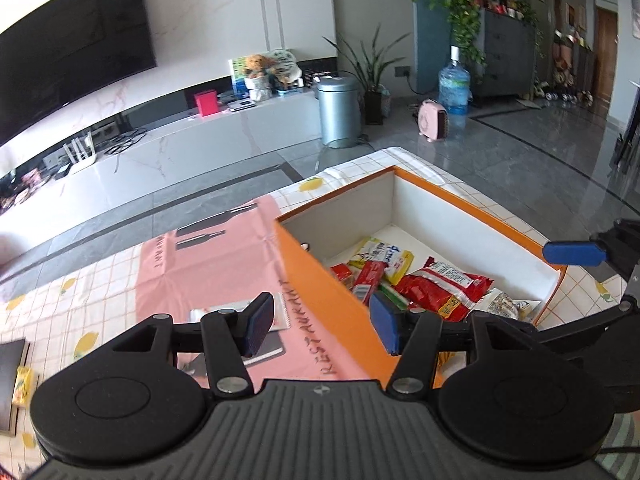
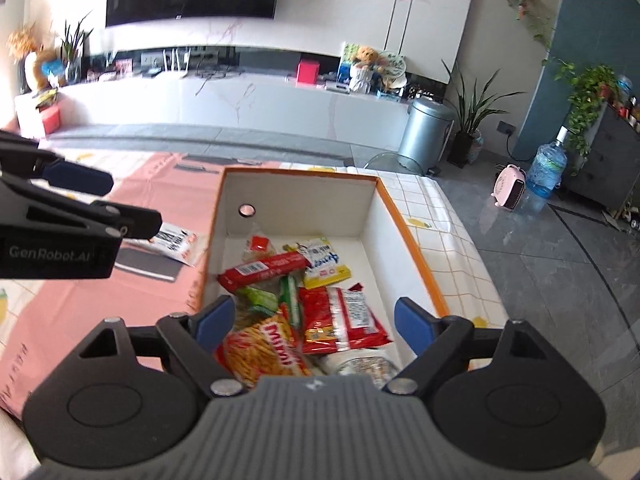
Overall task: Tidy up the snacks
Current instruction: 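Withdraw both tools upward from the box, then move both tools over the placemat toward the candy pack and breadstick bag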
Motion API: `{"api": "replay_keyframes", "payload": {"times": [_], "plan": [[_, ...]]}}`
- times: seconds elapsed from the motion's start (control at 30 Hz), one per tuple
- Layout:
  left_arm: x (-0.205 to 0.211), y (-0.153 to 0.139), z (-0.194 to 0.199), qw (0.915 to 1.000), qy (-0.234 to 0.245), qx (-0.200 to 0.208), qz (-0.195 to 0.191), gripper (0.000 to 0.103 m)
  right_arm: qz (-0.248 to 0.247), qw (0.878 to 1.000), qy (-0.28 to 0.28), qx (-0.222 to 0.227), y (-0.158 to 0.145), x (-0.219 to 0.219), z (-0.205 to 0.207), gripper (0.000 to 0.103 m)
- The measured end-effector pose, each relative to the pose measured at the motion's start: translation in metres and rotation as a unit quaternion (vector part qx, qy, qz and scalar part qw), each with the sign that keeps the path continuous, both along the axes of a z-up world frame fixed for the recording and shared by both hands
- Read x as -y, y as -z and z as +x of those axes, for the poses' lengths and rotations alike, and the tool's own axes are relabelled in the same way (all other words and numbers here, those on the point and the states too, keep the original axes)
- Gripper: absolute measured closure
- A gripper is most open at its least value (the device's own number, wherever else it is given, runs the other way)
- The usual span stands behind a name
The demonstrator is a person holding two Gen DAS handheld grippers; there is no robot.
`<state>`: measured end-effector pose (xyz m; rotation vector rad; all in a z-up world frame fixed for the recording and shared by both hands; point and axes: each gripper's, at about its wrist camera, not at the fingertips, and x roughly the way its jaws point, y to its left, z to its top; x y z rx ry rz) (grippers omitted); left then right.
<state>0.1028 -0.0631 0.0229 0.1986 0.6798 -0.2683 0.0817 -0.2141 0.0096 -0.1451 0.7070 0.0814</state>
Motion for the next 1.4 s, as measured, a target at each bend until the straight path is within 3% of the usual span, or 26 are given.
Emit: {"api": "replay_keyframes", "payload": {"times": [0.23, 0.47, 0.7, 0.97, 1.4], "plan": [[-0.050, 0.014, -0.020, 0.9974, -0.066, -0.005, -0.029, 0.038, 0.064, 0.998, 0.013, -0.010, 0.016, -0.034, -0.020, 0.019], [-0.085, 0.039, -0.031, 0.9930, -0.113, -0.028, -0.017, 0.038, 0.056, 0.998, -0.001, -0.009, 0.032, -0.070, -0.028, 0.019], [-0.124, 0.064, -0.040, 0.9864, -0.149, -0.045, -0.052, 0.038, 0.047, 0.998, -0.037, -0.026, 0.048, -0.102, -0.024, 0.019], [-0.153, 0.079, -0.034, 0.9830, -0.155, -0.045, -0.089, 0.031, 0.038, 0.996, -0.058, -0.048, 0.068, -0.127, -0.005, 0.019], [-0.175, 0.113, 0.020, 0.9836, -0.140, -0.081, -0.079, 0.030, 0.033, 0.993, -0.072, -0.088, 0.105, -0.151, 0.052, 0.019]]}}
